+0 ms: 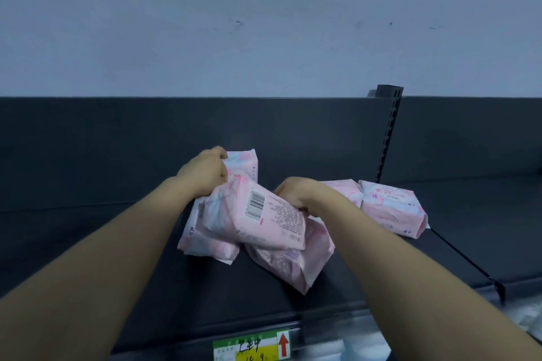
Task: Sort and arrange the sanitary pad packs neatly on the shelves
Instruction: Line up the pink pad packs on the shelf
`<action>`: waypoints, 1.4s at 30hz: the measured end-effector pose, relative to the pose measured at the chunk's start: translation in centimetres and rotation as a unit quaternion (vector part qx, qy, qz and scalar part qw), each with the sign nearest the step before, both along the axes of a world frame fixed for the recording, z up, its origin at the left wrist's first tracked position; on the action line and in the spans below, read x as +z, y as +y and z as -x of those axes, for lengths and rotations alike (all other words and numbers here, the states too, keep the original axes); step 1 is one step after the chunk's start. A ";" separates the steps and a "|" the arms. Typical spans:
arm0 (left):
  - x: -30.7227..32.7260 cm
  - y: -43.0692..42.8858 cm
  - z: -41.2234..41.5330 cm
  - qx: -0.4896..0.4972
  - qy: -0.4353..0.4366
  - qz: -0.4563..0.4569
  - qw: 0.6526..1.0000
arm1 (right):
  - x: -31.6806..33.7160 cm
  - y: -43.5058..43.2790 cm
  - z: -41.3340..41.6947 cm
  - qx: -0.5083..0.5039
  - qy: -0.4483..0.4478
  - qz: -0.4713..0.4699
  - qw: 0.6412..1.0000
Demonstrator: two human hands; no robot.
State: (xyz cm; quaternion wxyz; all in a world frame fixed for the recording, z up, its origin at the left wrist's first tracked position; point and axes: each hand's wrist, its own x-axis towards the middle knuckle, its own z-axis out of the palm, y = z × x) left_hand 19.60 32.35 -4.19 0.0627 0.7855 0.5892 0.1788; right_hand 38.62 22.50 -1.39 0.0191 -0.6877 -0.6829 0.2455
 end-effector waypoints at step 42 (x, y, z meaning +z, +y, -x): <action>0.6 -56.6 24.2 0.619 -0.069 -0.220 0.751 | 1.1 -27.0 26.9 0.353 0.422 -0.205 0.809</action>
